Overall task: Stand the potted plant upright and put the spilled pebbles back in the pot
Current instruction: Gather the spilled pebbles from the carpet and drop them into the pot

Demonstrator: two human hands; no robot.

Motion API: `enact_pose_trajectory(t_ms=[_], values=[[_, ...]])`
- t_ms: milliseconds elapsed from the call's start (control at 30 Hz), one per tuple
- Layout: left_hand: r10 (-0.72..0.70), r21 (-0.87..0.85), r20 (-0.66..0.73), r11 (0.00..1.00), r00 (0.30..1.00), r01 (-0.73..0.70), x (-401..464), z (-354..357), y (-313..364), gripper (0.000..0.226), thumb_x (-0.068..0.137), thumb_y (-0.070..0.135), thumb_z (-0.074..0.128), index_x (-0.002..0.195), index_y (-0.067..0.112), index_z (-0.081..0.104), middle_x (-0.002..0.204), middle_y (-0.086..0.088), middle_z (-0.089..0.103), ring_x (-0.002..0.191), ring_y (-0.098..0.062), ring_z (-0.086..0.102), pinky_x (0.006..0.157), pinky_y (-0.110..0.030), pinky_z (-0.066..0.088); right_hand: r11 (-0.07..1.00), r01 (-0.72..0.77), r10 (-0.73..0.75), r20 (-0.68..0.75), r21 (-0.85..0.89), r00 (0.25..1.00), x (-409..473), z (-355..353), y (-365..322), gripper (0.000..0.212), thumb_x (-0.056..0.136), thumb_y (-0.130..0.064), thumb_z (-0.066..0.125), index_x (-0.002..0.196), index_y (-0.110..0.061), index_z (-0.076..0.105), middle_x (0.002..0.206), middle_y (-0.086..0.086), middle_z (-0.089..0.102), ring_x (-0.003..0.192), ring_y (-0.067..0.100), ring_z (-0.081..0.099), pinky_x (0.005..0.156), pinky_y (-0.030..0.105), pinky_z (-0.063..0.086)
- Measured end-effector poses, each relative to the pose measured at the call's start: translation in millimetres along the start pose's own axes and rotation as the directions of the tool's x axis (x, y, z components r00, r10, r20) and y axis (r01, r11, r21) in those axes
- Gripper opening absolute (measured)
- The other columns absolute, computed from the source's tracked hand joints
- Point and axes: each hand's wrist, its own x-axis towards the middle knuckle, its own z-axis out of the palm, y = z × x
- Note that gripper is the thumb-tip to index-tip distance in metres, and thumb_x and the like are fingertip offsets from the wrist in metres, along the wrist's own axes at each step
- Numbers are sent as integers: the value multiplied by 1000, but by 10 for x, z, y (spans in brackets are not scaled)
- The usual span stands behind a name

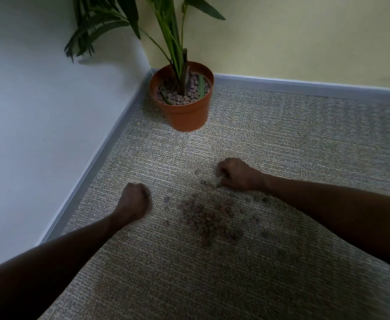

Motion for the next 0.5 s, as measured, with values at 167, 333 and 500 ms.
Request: enact_pose_trajectory(t_ms=[167, 333, 500], values=[[14, -337, -90, 941, 996, -44, -114, 101, 408, 6, 80, 5, 66, 77, 10, 65, 80, -8, 72, 75, -25, 68, 71, -20, 49, 987, 78, -71, -59, 140, 996, 177, 16, -183, 7, 77, -10, 68, 83, -11, 72, 85, 1, 74, 78, 19, 69, 72, 21, 43], [-135, -240, -142, 966, 981, 98, -167, 311, 552, 32, 81, 17, 68, 110, 7, 59, 107, -19, 56, 105, -38, 50, 95, -41, 38, 966, 232, -231, 21, -114, 973, 361, 78, -422, 28, 72, -9, 64, 99, 0, 65, 105, 18, 64, 104, 30, 56, 92, 38, 44], [-114, -342, -20, 934, 993, 101, -239, 422, 681, 23, 80, 12, 67, 101, 5, 64, 107, -24, 57, 101, -36, 54, 91, -36, 45, 956, 292, -293, -29, -31, 956, 110, 298, -411, 17, 76, -1, 60, 88, 0, 72, 94, 20, 68, 93, 34, 62, 89, 39, 45]])
